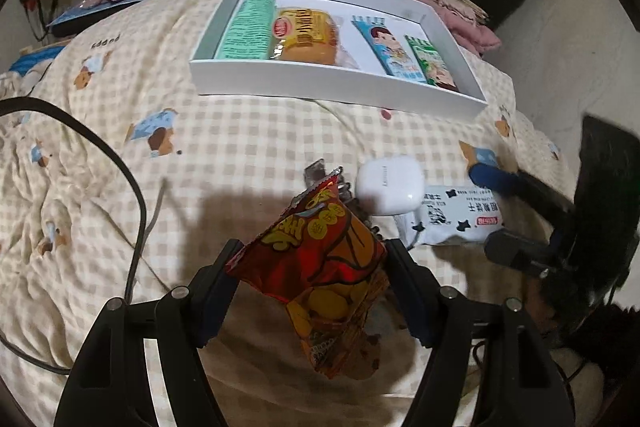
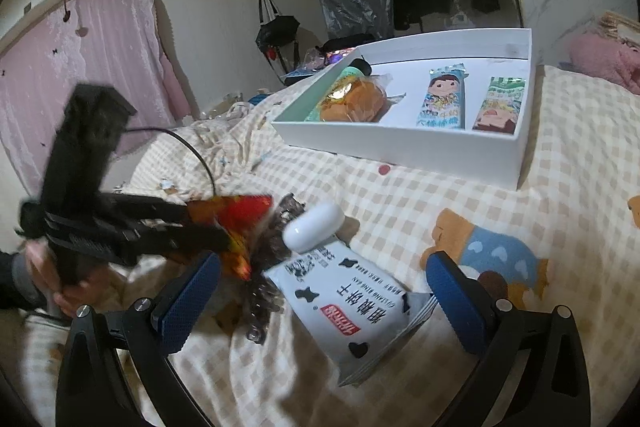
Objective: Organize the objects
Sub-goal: 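Grasp the red chip bag with the left tool and lift it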
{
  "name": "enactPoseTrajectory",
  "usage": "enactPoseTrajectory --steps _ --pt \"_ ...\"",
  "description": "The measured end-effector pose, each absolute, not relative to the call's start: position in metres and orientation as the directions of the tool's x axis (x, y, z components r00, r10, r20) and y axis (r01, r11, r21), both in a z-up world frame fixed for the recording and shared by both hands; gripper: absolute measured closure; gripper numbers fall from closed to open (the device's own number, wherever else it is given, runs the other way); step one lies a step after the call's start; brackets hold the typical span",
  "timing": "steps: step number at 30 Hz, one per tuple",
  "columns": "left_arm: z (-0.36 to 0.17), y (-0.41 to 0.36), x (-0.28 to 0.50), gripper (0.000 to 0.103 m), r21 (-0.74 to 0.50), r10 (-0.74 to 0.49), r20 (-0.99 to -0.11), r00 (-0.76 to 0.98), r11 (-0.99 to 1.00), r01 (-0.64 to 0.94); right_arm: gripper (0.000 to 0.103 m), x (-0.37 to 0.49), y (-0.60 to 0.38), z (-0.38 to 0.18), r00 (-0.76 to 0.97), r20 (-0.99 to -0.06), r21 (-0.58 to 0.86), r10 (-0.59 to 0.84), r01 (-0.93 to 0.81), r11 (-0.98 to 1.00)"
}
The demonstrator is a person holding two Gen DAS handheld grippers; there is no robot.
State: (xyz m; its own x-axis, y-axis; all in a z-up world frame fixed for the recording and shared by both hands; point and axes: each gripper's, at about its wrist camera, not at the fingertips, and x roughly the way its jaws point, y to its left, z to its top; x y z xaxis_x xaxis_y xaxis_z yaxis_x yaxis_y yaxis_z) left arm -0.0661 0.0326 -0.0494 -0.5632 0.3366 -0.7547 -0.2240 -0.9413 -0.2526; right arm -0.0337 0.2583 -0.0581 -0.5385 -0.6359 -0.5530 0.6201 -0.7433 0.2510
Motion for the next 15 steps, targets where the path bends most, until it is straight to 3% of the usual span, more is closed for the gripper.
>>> enactPoseTrajectory --steps 8,12,13,15 --pt "-0.055 0.034 -0.068 0.028 -0.254 0.337 -0.765 -0.548 -0.941 -0.225 0.000 -0.037 0.247 -0.032 -0.454 -0.655 0.062 -0.604 0.764 -0.642" --pt "-0.056 0.035 -0.068 0.028 -0.250 0.334 -0.769 -0.545 -0.942 -0.226 0.001 -0.037 0.236 -0.029 -0.388 -0.687 0.042 -0.615 0.823 -0.566" --pt "-0.057 0.034 -0.068 0.028 -0.251 0.335 -0.770 -0.544 -0.942 -0.225 0.003 -0.038 0.232 -0.031 -0.369 -0.698 0.042 -0.614 0.834 -0.550" --pt "-0.057 0.034 -0.068 0.028 -0.253 0.336 -0.771 -0.541 -0.941 -0.225 0.021 -0.042 0.224 -0.036 -0.341 -0.734 0.028 -0.588 0.849 -0.528"
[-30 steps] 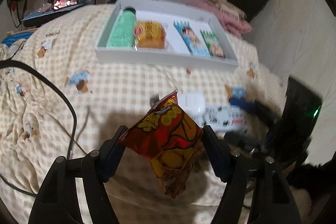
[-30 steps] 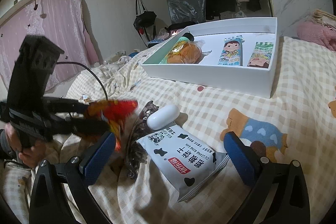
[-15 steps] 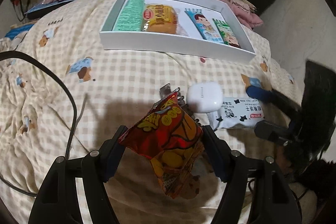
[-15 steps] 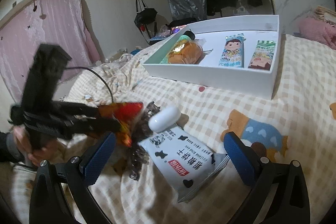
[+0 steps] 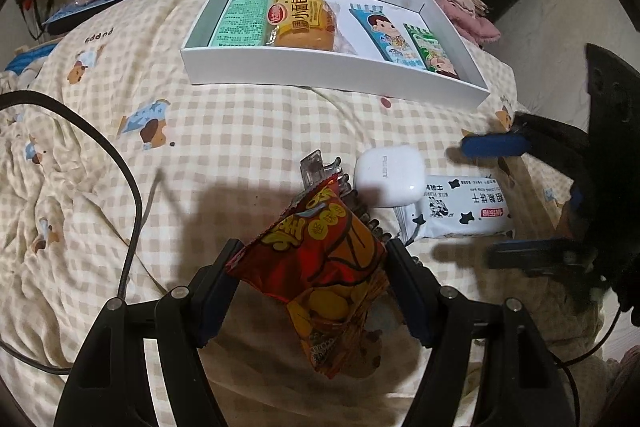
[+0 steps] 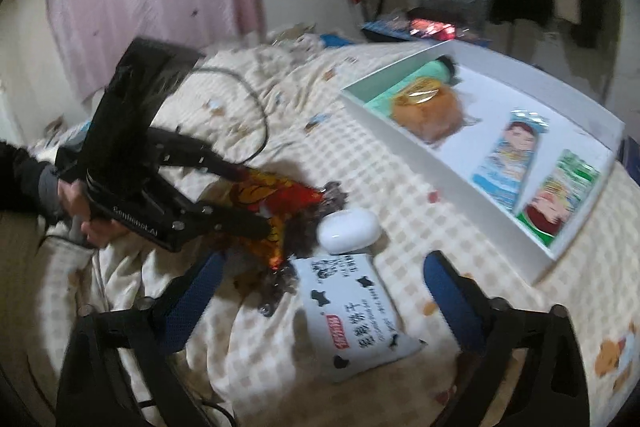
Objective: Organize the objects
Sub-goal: 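Grasp the white milk biscuit pack with the right tool while the left tool holds the chip bag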
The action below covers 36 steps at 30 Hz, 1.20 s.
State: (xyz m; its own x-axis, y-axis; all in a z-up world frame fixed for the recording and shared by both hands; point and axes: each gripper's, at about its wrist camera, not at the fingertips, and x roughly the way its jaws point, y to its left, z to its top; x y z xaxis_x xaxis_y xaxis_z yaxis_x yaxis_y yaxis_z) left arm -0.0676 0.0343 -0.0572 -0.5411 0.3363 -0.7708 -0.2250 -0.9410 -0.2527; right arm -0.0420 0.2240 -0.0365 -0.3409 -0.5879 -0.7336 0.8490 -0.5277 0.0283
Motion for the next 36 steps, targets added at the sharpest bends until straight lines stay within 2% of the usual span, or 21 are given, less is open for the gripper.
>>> enactPoseTrajectory --steps 2,5,7,14,17,21,28,36 --pt "-0.057 0.035 -0.067 0.028 -0.252 0.336 -0.771 -0.540 -0.941 -0.225 0.026 -0.048 0.216 -0.046 -0.312 -0.785 0.014 -0.536 0.855 -0.518" --pt "-0.058 0.034 -0.067 0.028 -0.253 0.337 -0.772 -0.538 -0.941 -0.226 0.052 -0.057 0.212 -0.059 -0.323 -0.838 -0.024 -0.440 0.828 -0.561" --pt "-0.058 0.035 -0.067 0.028 -0.253 0.337 -0.773 -0.537 -0.941 -0.226 0.052 -0.059 0.217 -0.058 -0.302 -0.845 0.023 -0.442 0.805 -0.593" --pt "-0.059 0.035 -0.067 0.028 -0.251 0.336 -0.776 -0.535 -0.941 -0.226 0.052 -0.038 0.241 -0.035 -0.345 -0.837 0.014 -0.424 0.762 -0.648" --pt "-0.059 0.035 -0.066 0.028 -0.253 0.337 -0.775 -0.534 -0.941 -0.226 0.052 -0.038 0.254 -0.025 -0.360 -0.820 0.057 -0.446 0.723 -0.688" --pt "-0.059 0.035 -0.066 0.028 -0.254 0.338 -0.774 -0.535 -0.940 -0.225 0.052 -0.043 0.266 -0.020 -0.377 -0.770 0.161 -0.515 0.667 -0.728" --pt "-0.058 0.035 -0.066 0.028 -0.252 0.337 -0.765 -0.548 -0.941 -0.227 0.052 -0.051 0.275 -0.032 -0.437 -0.626 0.365 -0.646 0.567 -0.738" --pt "-0.061 0.033 -0.069 0.028 -0.264 0.341 -0.771 -0.537 -0.940 -0.218 0.052 -0.048 0.258 -0.041 -0.421 -0.639 0.340 -0.644 0.597 -0.727"
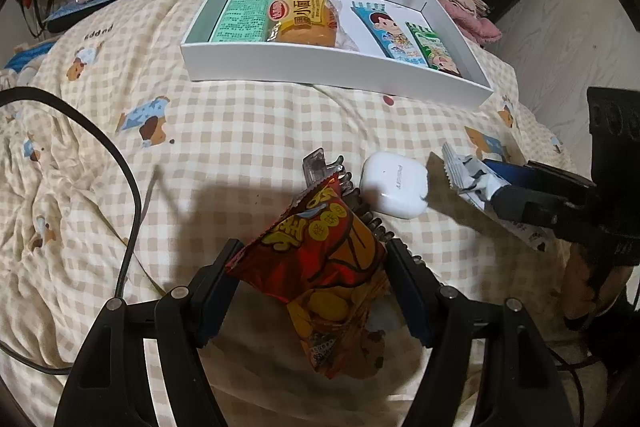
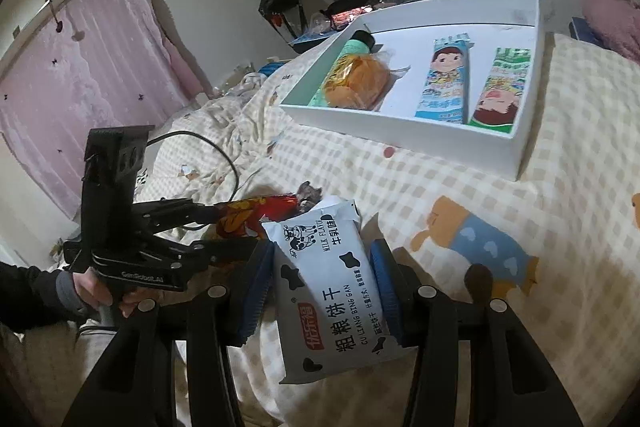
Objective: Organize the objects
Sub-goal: 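Grasp the white milk biscuit pack with the right tool while the left tool holds the chip bag, then carry the chip bag and biscuit pack over the white box with both tools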
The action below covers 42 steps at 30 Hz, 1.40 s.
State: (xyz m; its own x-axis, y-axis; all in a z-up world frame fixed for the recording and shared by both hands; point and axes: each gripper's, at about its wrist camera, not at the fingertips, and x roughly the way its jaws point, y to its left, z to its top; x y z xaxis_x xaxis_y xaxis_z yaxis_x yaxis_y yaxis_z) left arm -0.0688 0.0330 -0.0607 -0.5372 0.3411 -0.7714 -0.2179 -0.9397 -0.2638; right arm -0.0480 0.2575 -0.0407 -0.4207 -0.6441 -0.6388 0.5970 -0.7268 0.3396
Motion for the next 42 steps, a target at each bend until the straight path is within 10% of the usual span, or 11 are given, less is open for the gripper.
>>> enactPoseTrajectory --steps 24,42 --pt "-0.051 0.028 -0.065 0.029 -0.295 0.374 -0.752 -0.543 -0.928 -0.229 0.052 -0.044 0.260 -0.036 -0.426 -0.606 0.354 -0.672 0.612 -0.707" --pt "0.064 -0.002 -0.077 0.037 -0.278 0.373 -0.593 -0.713 -0.927 -0.253 0.052 -0.082 0.264 0.065 -0.466 -0.390 0.456 -0.794 0.652 -0.606"
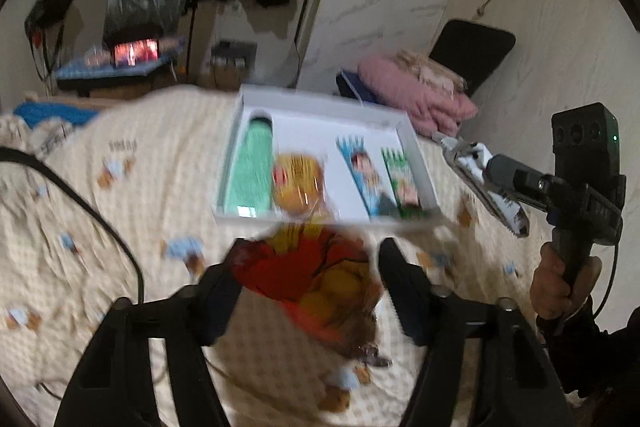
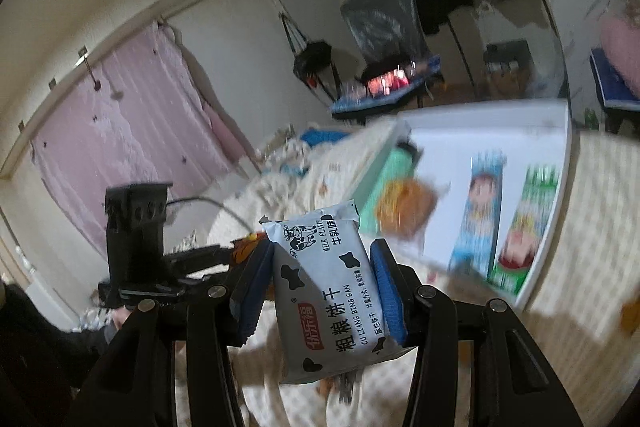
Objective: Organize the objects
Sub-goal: 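Carry the chip bag and biscuit pack over the white box with both tools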
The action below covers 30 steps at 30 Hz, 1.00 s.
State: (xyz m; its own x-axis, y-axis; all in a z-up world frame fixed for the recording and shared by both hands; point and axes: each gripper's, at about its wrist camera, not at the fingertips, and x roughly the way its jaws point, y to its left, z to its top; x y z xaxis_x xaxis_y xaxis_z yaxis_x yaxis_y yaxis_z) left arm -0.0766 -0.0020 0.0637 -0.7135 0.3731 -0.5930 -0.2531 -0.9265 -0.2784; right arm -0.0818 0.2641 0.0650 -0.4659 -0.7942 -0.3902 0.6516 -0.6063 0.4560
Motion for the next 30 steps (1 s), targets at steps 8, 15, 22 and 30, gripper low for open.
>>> enactPoseTrajectory --steps 8,15,22,30 --pt "0.062 -0.016 -0.104 0.038 -0.296 0.364 -0.615 -0.700 -0.929 -0.223 0.052 -0.100 0.258 0.109 -0.534 -0.277 0.430 -0.799 0.674 -0.600" --pt "-0.011 -0.008 -0.120 0.023 -0.342 0.377 -0.760 -0.529 -0.925 -0.167 0.052 -0.096 0.252 0.081 -0.507 -0.274 0.450 -0.817 0.684 -0.575" --pt "-0.045 0.024 -0.121 0.053 -0.198 0.289 -0.818 -0.497 -0.953 -0.229 0.052 -0.102 0.250 0.071 -0.509 -0.316 0.441 -0.801 0.668 -0.599" --pt "-0.008 0.002 -0.110 0.055 -0.289 0.366 -0.751 -0.550 -0.931 -0.225 0.052 -0.106 0.260 0.070 -0.519 -0.310 0.468 -0.797 0.646 -0.603"
